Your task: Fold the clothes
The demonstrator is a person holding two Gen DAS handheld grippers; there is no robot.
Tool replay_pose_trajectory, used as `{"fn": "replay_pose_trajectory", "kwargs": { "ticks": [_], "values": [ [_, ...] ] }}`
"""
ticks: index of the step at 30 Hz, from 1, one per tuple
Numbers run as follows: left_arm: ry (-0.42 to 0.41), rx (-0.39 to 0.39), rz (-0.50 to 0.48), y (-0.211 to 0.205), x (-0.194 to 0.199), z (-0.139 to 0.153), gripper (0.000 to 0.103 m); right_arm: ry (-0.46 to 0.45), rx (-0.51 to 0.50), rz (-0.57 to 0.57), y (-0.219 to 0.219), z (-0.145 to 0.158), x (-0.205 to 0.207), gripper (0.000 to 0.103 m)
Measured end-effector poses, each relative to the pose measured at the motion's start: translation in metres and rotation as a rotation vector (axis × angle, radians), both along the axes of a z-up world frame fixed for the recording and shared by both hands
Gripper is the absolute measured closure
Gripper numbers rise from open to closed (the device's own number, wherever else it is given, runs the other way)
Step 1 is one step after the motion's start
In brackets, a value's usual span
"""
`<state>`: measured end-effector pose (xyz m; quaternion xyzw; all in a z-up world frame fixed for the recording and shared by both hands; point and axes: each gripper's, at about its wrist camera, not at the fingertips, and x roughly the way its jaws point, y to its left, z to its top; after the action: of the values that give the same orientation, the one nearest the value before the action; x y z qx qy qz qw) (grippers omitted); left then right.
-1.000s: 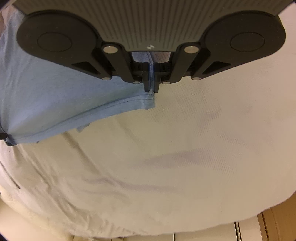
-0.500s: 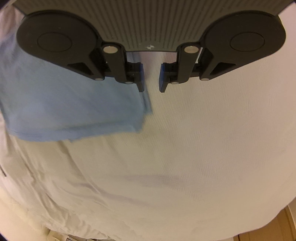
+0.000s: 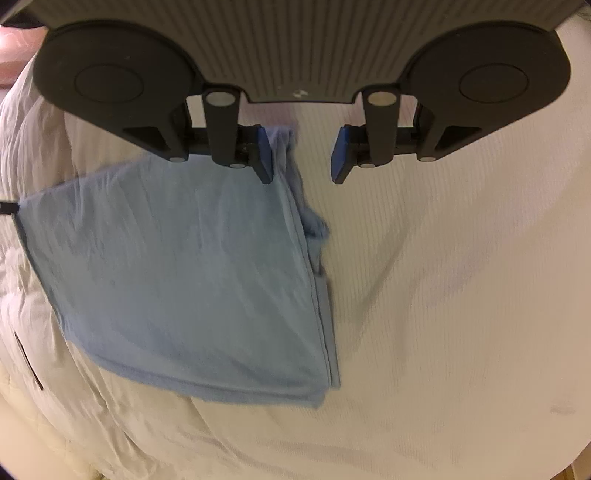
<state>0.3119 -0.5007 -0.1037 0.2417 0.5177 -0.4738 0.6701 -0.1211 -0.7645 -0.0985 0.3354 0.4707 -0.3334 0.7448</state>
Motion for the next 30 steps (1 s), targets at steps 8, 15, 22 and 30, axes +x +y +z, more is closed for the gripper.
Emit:
{"fn": "replay_pose_trajectory", "kwargs": {
  "ticks": [8, 15, 22, 30],
  "values": [
    [-0.052, -0.003, -0.043, 0.006, -0.008, 0.002, 0.080, 0.034, -0.067, -0.131, -0.012, 0.003, -0.029, 0.094],
    [-0.285, -0.011, -0.284, 0.012, -0.040, 0.025, 0.079, 0.025, -0.121, 0.043, 0.008, 0.020, -0.016, 0.083],
    [-0.651, -0.004, -0.861, 0.021, -0.119, 0.007, 0.068, 0.201, -0.309, 0.465, 0.062, 0.004, 0.034, 0.076],
    [-0.859, 0.154, -0.982, 0.014, -0.132, -0.043, 0.100, 0.305, -0.438, 0.685, 0.088, -0.013, 0.031, 0.075]
  ]
}}
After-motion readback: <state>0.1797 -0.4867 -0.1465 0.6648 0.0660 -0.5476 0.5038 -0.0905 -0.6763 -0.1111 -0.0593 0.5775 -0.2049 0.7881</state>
